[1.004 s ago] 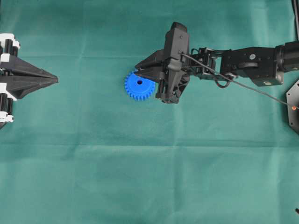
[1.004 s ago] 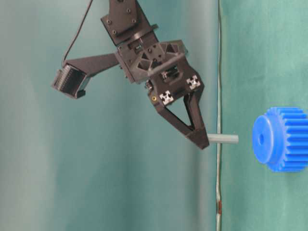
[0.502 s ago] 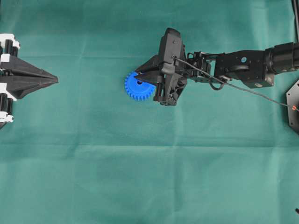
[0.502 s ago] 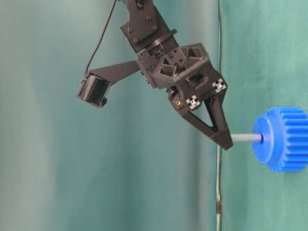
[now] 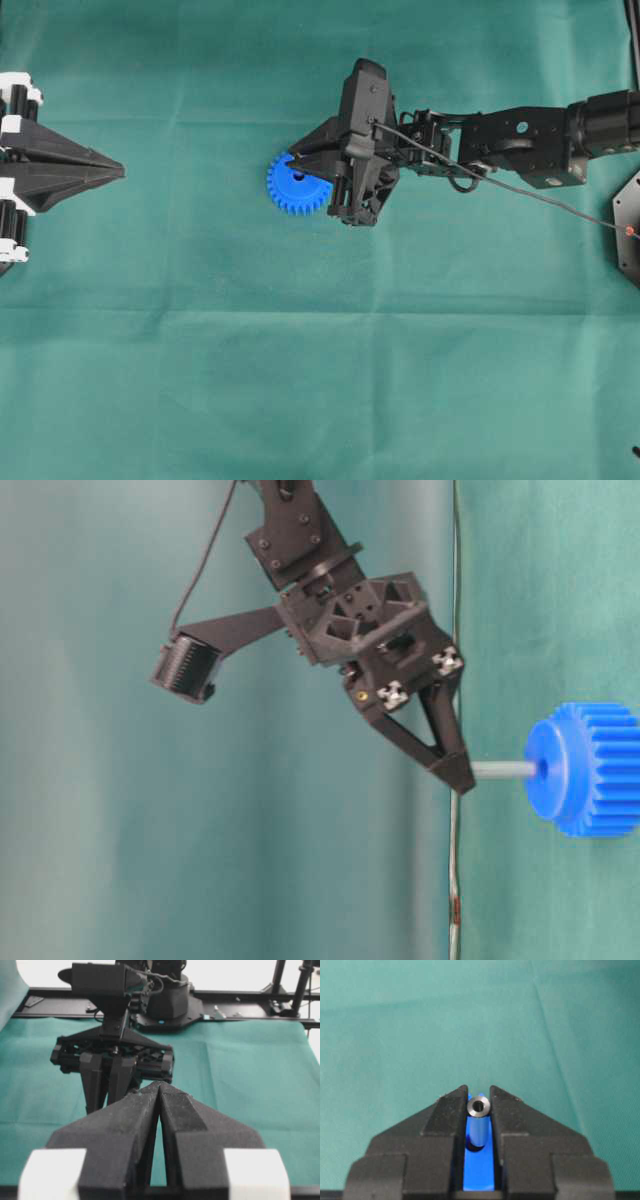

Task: Insert the shaft placed at a random location into the center hole of the medium gear at another random location.
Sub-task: 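Carry the shaft left and position it above the blue gear's hole, then align the shaft tip with the gear's center hole using the right gripper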

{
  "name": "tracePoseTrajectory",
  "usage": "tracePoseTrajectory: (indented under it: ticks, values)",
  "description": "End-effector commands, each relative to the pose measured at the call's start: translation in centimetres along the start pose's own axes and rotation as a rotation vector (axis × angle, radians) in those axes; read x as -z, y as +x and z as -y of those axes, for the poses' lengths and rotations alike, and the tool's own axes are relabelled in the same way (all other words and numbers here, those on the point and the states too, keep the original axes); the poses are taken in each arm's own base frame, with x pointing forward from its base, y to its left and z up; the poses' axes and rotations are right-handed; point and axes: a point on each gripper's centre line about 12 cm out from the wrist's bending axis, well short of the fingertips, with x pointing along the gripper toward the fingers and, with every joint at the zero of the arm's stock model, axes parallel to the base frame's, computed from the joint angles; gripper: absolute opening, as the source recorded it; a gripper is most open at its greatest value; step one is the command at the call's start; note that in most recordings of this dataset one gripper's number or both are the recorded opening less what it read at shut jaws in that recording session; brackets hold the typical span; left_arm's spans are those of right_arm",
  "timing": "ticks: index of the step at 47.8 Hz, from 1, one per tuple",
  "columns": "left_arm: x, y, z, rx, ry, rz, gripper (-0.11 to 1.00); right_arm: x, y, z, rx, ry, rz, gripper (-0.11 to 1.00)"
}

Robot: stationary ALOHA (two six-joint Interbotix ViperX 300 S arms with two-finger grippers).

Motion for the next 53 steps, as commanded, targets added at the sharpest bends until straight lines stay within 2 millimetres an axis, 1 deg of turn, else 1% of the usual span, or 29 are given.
tracePoseTrajectory:
  ticks: [1,10,18,23,32,40,53]
  values:
    - [-1.0,0.2,0.0,-0.001,-0.005,0.023,0.0,-2.7,-0.5,-0.3,-0.008,0.009,0.075,0.13]
    - [-1.0,0.2,0.0,-0.001,-0.005,0.025,0.0,-2.2,-0.1,-0.9,-0.019,0.004,0.064,0.13]
    - [-1.0,0.2,0.0,-0.001,-0.005,0.023,0.0,-0.6,1.0,-0.8,-0.014,0.011,0.021,0.13]
    - [-1.0,0.2,0.0,-0.001,-0.005,0.025,0.0,-0.4,1.1,-0.8,-0.011,0.018,0.015,0.13]
    - [-1.0,0.2,0.0,-0.001,-0.006,0.025,0.0,-0.8,0.7,-0.7,-0.011,0.015,0.025,0.13]
    - [-1.0,0.2,0.0,-0.001,-0.006,0.025,0.0,-2.0,-0.2,-0.7,-0.012,0.006,0.059,0.13]
    - [-1.0,0.2,0.0,-0.001,-0.006,0.023,0.0,-2.1,-0.4,-0.6,-0.012,0.004,0.062,0.13]
